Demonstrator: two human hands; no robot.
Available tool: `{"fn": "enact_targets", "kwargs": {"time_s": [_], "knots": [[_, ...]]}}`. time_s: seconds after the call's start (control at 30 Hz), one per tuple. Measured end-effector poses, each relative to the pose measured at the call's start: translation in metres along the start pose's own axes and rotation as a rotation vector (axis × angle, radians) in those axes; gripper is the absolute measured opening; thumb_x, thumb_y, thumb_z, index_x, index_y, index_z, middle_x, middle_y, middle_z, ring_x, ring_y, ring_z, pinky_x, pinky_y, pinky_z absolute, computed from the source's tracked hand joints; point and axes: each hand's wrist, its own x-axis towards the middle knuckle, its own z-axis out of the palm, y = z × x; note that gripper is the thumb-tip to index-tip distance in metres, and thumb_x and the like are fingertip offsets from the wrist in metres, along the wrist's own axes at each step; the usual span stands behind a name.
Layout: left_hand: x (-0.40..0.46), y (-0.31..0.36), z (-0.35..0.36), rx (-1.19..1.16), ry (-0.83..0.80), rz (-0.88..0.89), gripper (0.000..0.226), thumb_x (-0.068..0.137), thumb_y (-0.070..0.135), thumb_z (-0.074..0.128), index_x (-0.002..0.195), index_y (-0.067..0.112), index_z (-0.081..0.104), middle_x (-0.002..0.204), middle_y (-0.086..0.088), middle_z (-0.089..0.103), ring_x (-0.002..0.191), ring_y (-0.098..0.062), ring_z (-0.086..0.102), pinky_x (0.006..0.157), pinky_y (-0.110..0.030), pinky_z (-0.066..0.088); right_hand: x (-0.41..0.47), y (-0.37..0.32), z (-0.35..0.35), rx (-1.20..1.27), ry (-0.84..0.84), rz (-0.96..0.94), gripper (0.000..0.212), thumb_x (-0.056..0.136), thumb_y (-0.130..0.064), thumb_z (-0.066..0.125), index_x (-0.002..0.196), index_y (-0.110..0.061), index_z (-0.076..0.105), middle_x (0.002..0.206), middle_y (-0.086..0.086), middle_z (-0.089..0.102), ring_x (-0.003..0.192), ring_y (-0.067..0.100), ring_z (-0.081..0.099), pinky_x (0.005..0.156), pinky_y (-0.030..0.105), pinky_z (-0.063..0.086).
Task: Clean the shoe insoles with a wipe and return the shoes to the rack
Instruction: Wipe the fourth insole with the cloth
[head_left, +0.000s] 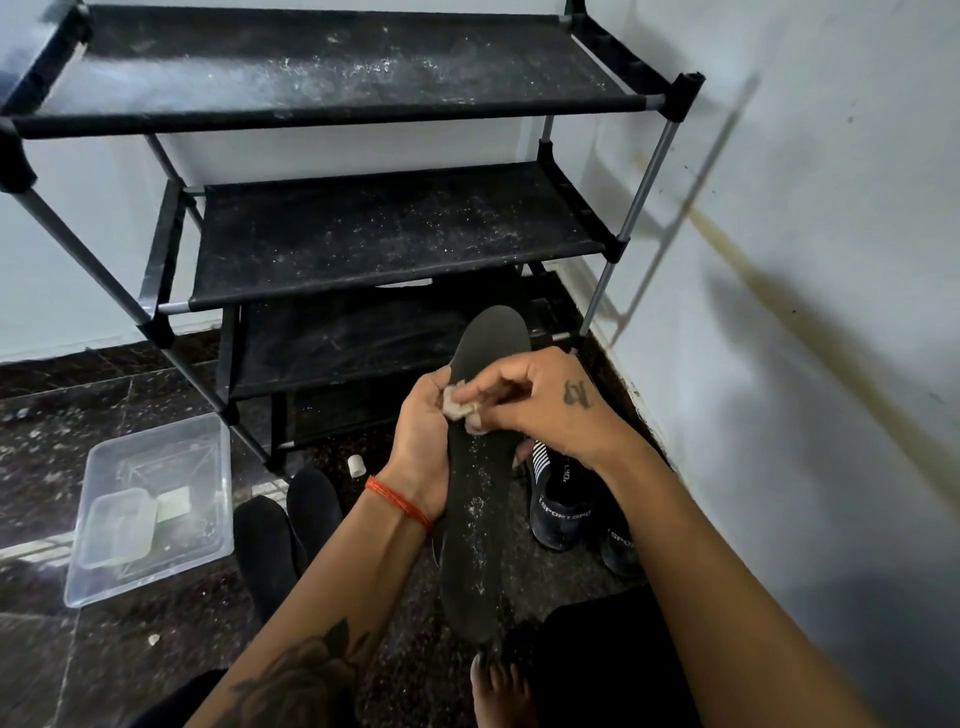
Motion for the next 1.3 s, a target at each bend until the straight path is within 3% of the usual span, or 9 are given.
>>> {"fn": "enact_targets", "kwargs": {"time_s": [0.1,0.17,0.3,0.5,0.67,0.83,0.93,1.1,1.3], "knots": [[0.000,0.001,0.000,-0.006,0.022,0.021,0.047,0.098,0.028,0.031,0.089,0.006,0.071,0.085,-0.011,0.071,0.070,-0.022,0.069,0.065,-0.033,0.057,-0.004,0.000,-0.017,0.034,-0.107,0.051,0.024,0.071,0.008,0.072,0.075,-0.016,0.074,0.080,0.011,0.073,0.073,0.022,0.070,0.061,0.036,0.059],[-0.002,0.003,0.000,0.005,0.026,0.019,0.045,0.097,0.032,0.031,0.104,0.005,0.067,0.099,-0.015,0.068,0.083,-0.029,0.066,0.078,-0.044,0.051,-0.004,0.003,-0.027,0.129,0.044,0.079,0.024,0.068,0.011,0.071,0.072,-0.012,0.073,0.076,0.013,0.072,0.076,0.027,0.070,0.072,0.041,0.059],[-0.003,0.001,0.000,-0.009,0.020,-0.008,0.048,0.097,0.036,0.031,0.112,0.005,0.064,0.108,-0.019,0.065,0.101,-0.037,0.060,0.094,-0.055,0.041,0.003,0.010,-0.022,0.049,0.310,-0.008,0.022,0.069,0.004,0.074,0.078,-0.016,0.073,0.076,0.000,0.071,0.070,0.005,0.066,0.069,0.016,0.053],[-0.001,0.000,0.000,-0.023,0.005,-0.017,0.051,0.099,0.034,0.026,0.096,0.005,0.067,0.081,-0.012,0.072,0.068,-0.021,0.070,0.063,-0.031,0.058,0.001,0.001,0.001,-0.019,0.086,0.018,0.021,0.072,-0.002,0.076,0.083,-0.020,0.074,0.075,-0.005,0.069,0.062,0.006,0.065,0.042,0.026,0.053],[0.003,-0.003,-0.001,-0.003,0.006,0.026,0.045,0.100,0.028,0.028,0.097,0.006,0.067,0.086,-0.007,0.074,0.074,-0.018,0.071,0.066,-0.026,0.059,-0.006,-0.004,-0.020,-0.080,-0.170,0.093,0.026,0.065,0.009,0.073,0.074,-0.015,0.076,0.075,0.000,0.074,0.077,0.014,0.069,0.070,0.021,0.056],[0.004,-0.004,-0.003,-0.008,0.047,-0.044,0.050,0.097,0.041,0.032,0.123,0.008,0.059,0.118,-0.017,0.065,0.108,-0.036,0.061,0.087,-0.051,0.048,-0.003,0.006,-0.032,0.046,0.450,0.013,0.023,0.067,0.004,0.075,0.077,-0.016,0.074,0.062,-0.014,0.068,0.060,-0.006,0.061,0.062,0.007,0.044],[0.011,-0.008,-0.009,-0.004,0.090,-0.054,0.052,0.089,0.046,0.047,0.123,0.009,0.061,0.124,-0.018,0.063,0.117,-0.039,0.056,0.102,-0.060,0.039,0.005,0.013,-0.024,-0.075,0.586,-0.053,0.021,0.074,-0.002,0.072,0.087,-0.019,0.074,0.075,-0.012,0.067,0.064,-0.010,0.057,0.062,0.000,0.040],[0.019,-0.013,-0.018,0.105,0.161,-0.012,0.048,0.087,0.047,0.051,0.118,0.013,0.065,0.105,-0.010,0.070,0.095,-0.029,0.065,0.097,-0.054,0.046,0.008,0.020,-0.019,-0.216,0.452,-0.015,0.025,0.073,0.000,0.071,0.089,-0.018,0.075,0.078,-0.006,0.069,0.062,-0.010,0.057,0.060,0.002,0.041],[0.022,-0.008,-0.022,0.125,0.183,0.030,0.048,0.094,0.043,0.042,0.121,0.009,0.062,0.103,-0.009,0.069,0.089,-0.024,0.064,0.091,-0.042,0.048,-0.005,0.000,-0.027,0.144,-0.009,0.160,0.025,0.071,0.016,0.063,0.077,-0.006,0.074,0.081,0.017,0.072,0.069,0.027,0.070,0.064,0.030,0.059]]}}
